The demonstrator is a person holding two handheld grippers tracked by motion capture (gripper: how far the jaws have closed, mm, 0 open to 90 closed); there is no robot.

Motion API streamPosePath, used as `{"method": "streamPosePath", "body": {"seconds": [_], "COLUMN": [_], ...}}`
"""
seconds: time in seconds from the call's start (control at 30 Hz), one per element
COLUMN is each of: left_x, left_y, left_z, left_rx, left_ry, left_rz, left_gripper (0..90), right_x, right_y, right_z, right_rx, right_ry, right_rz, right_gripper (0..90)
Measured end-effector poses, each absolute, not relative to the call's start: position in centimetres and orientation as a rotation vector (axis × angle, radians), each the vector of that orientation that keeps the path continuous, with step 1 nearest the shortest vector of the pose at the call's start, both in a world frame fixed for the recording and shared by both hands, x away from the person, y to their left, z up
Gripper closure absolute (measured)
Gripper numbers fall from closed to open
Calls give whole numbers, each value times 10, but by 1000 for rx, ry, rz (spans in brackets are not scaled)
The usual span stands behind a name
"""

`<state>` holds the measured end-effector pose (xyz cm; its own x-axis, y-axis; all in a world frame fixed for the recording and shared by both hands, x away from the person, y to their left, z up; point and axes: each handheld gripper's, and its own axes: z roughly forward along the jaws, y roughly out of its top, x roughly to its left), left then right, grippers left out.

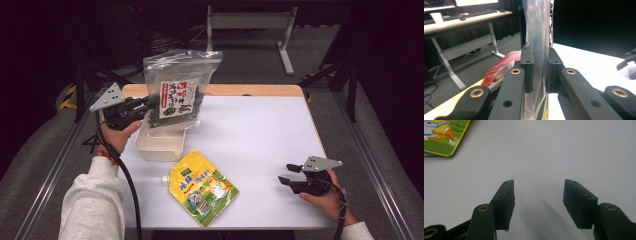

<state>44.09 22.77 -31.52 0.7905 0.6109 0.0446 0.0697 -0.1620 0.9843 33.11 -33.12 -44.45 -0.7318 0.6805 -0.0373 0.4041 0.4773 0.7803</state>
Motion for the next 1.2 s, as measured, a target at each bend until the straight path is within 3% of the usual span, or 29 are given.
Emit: {"method": "streamPosePath", "body": {"seconds": [0.53,0.83,1.2], "left_x": [451,454,452], "left_y": [245,243,241], "left_z": [-343,-376,-378], "left_rx": [1680,1643,1715], "left_ry": [583,622,618], "left_rz": [626,582,577], "left_gripper": [796,792,739], "right_x": [327,326,327], "right_y": [-333,-332,-328], "right_z": [-448,-450,-451], "right_rx": [934,937,924], "right_ry": [2399,2405,2431], "right_rz": [1107,1098,1080], "right_gripper": [407,400,384]}}
